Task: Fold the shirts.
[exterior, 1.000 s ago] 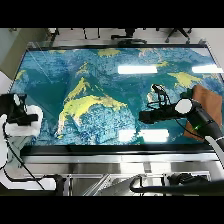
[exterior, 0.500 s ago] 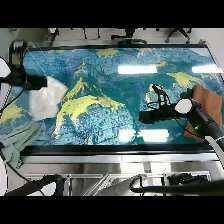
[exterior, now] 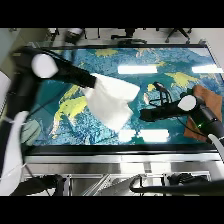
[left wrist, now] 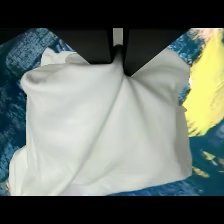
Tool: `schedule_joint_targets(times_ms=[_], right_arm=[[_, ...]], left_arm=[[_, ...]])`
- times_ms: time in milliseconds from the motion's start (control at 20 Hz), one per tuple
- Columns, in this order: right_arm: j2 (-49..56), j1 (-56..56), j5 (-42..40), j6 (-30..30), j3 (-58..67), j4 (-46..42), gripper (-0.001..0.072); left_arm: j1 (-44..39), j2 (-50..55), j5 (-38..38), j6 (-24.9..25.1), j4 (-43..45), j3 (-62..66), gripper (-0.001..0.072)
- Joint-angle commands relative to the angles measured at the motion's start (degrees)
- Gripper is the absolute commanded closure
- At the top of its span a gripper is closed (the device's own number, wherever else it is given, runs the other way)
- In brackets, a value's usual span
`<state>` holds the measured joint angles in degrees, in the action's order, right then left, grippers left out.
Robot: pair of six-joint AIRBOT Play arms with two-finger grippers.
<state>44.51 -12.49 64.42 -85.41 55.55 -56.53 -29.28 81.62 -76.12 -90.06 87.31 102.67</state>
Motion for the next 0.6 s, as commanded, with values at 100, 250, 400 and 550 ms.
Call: schedule_joint_targets(times_ms=[100,250,400,550], right_arm=[[-0.09,9.53,3.82,0.17,4.20,-1.09,0.0349],[0.63,17.11,4.90,3.23,6.03,-0.96,0.0348],[5.05,23.78,6.71,6.64,9.77,0.46,0.0347],[13.18,26.08,5.27,12.52,12.94,7.89,0.0347]], left_arm=[[-4.31,11.78,-0.83,-2.54,-0.33,0.76,0.0008],[-0.09,13.14,-7.10,-2.58,-0.35,6.01,0.0003],[5.60,11.65,-13.88,-3.13,-4.09,8.61,0.0004],[8.13,6.93,-14.12,-2.97,-18.95,-2.49,0.0004]])
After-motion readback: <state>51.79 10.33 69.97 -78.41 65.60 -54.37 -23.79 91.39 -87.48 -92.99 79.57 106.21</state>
